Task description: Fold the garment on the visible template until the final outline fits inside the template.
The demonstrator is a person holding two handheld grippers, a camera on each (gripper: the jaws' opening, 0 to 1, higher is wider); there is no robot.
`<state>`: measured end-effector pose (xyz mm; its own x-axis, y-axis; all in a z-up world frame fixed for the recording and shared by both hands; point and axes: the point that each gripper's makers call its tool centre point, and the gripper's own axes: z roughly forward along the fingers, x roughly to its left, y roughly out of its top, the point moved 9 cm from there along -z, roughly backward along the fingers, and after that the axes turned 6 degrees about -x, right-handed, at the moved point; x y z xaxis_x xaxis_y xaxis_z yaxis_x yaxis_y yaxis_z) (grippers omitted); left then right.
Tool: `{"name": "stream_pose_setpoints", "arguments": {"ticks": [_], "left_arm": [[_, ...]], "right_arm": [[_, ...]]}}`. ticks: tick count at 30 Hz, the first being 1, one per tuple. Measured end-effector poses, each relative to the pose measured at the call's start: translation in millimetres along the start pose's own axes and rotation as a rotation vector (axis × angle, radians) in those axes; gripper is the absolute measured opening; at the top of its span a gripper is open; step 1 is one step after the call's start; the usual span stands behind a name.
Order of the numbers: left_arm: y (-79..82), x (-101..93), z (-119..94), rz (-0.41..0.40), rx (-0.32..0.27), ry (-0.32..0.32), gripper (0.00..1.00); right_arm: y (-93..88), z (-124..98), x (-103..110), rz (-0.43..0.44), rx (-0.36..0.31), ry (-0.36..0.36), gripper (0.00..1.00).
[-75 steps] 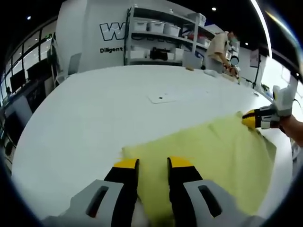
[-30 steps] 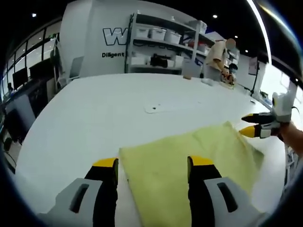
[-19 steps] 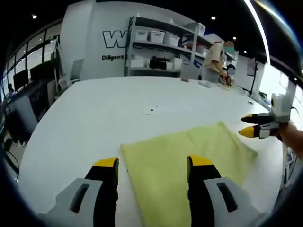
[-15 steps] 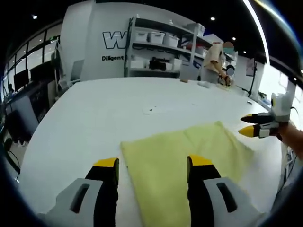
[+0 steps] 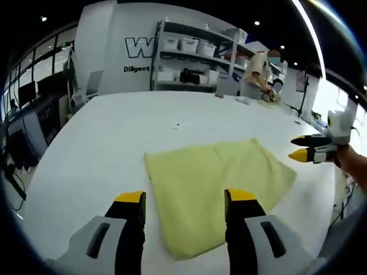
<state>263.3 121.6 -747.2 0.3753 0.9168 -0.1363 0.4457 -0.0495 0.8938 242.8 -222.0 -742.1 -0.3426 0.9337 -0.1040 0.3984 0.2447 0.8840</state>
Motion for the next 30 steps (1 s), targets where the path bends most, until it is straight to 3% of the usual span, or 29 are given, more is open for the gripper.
{"name": "stream_pose_setpoints", "arguments": {"ticks": [15, 25, 30], "left_arm": [[-36.5, -5.5, -26.8, -0.064, 0.035, 0.012, 0.49], [-52.7, -4.3, -25.6, -0.086, 0.073, 0.016, 0.47], [-57.3, -1.3, -25.0, -0.093, 0.09, 0.017, 0.46]], "right_arm": [[-36.2, -20.8, 15.0, 0.022, 0.077, 0.019, 0.47], [-56.4, -20.2, 5.3, 0.099, 0.123, 0.012, 0.43], [-58.1, -18.1, 6.0, 0.109, 0.134, 0.016, 0.38]]}}
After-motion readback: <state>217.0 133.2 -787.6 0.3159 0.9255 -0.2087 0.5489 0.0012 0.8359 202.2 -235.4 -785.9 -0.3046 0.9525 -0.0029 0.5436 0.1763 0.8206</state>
